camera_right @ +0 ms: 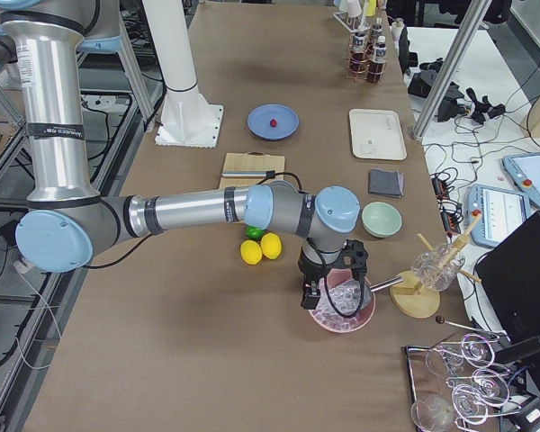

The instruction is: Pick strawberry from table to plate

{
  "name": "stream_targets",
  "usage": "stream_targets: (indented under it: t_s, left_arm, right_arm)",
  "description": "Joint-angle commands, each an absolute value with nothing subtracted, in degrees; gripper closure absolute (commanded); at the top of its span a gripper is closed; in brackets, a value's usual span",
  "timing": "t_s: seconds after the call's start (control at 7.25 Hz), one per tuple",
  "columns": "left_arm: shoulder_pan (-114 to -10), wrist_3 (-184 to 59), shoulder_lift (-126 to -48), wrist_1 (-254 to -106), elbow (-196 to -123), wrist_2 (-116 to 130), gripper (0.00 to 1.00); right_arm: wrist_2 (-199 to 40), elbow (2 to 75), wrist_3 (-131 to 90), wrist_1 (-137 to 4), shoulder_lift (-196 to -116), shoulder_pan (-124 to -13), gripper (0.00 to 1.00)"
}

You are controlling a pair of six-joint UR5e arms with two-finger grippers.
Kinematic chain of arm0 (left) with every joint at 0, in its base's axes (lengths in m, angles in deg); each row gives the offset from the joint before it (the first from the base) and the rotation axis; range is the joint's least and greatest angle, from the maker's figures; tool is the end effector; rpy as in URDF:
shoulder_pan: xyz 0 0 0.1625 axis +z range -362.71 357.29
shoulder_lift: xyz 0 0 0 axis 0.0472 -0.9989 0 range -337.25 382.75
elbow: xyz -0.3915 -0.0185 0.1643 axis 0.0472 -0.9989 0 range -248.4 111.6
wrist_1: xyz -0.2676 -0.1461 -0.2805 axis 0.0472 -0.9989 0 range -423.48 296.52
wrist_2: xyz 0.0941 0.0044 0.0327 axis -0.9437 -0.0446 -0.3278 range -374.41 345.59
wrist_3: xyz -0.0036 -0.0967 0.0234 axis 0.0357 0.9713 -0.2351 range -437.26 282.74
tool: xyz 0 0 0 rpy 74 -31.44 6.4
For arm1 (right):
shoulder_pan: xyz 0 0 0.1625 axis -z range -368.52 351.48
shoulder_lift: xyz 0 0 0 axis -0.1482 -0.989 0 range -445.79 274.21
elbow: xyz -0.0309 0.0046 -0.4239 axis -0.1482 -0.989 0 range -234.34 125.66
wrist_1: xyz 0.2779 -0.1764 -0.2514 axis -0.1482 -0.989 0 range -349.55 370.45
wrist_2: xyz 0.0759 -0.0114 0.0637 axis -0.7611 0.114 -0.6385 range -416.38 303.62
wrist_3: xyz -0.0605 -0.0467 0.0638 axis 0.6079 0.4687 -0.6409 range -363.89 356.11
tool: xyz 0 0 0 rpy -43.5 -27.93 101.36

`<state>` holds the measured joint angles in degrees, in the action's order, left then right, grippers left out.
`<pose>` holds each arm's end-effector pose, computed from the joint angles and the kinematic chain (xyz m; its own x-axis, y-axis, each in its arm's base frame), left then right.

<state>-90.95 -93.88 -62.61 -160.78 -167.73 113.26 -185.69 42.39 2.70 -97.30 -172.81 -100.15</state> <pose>-0.0581 -0.4724 0.6104 0.7458 0.4245 -0.5134 -0.2540 0.8936 0.3700 0.0843 -0.4944 0.6110 0.7691 -0.0039 0.6391 0.0607 0.9959 -0.0670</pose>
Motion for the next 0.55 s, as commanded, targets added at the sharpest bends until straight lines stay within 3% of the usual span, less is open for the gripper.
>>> stream_targets:
  t_s: [0.0, 0.41]
  left_arm:
    - [-90.60, -93.87, -62.86, -160.78, -167.80, 113.29, 0.02]
    - [-90.51, -93.87, -62.95, -160.87, -167.89, 113.21, 0.02]
  right_arm:
    - [-185.76, 42.34, 2.62, -97.22, -172.80, -100.19, 0.00]
    - [-185.93, 42.25, 2.53, -95.72, -173.24, -100.19, 0.00]
